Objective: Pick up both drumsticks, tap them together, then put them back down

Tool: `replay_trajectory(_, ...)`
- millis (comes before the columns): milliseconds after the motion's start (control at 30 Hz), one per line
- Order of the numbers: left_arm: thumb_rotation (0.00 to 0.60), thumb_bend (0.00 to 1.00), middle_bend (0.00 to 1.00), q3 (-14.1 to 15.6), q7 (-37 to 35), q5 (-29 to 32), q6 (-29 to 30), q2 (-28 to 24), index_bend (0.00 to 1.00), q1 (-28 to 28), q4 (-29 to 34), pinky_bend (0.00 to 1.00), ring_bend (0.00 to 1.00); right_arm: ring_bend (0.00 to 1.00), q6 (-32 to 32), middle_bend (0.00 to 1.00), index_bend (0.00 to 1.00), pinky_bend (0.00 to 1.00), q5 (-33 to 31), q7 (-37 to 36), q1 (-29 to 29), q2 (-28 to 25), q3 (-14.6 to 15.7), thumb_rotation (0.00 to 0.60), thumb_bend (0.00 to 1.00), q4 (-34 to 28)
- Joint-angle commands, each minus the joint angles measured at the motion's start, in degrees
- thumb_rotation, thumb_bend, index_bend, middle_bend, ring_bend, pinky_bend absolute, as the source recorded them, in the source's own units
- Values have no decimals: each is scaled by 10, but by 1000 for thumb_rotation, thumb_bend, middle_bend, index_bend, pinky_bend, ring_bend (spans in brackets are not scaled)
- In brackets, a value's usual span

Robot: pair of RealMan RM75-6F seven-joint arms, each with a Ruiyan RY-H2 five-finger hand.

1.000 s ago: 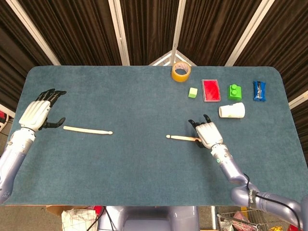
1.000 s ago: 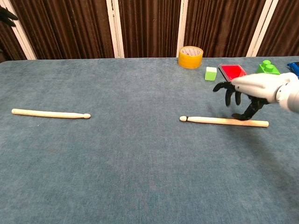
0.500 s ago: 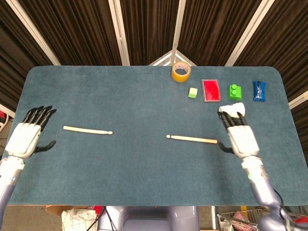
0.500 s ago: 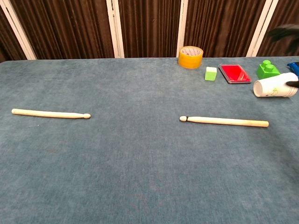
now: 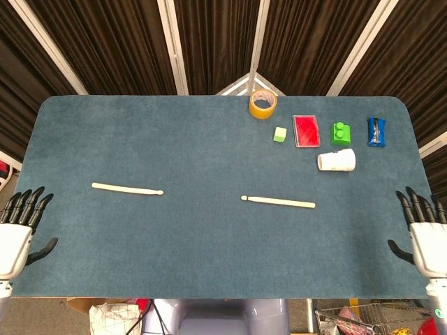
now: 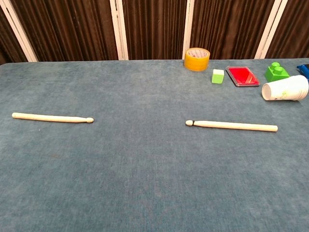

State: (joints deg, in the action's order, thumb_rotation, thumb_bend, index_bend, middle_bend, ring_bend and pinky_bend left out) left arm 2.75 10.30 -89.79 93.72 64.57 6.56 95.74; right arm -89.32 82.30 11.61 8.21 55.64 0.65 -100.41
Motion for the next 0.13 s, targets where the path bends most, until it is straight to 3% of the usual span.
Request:
replay_trajectory(33, 600, 330, 0, 3, 1, 17, 0, 6, 91, -14, -13, 0, 0, 116, -22, 25, 0, 36, 24, -13, -21, -13, 11, 600, 230, 26)
replay_trajectory(133, 600, 329, 0, -2, 4, 31, -7, 6, 91, -17, -12, 0, 0, 116, -30, 25, 0, 36, 32, -26, -31, -11, 12, 600, 230, 44)
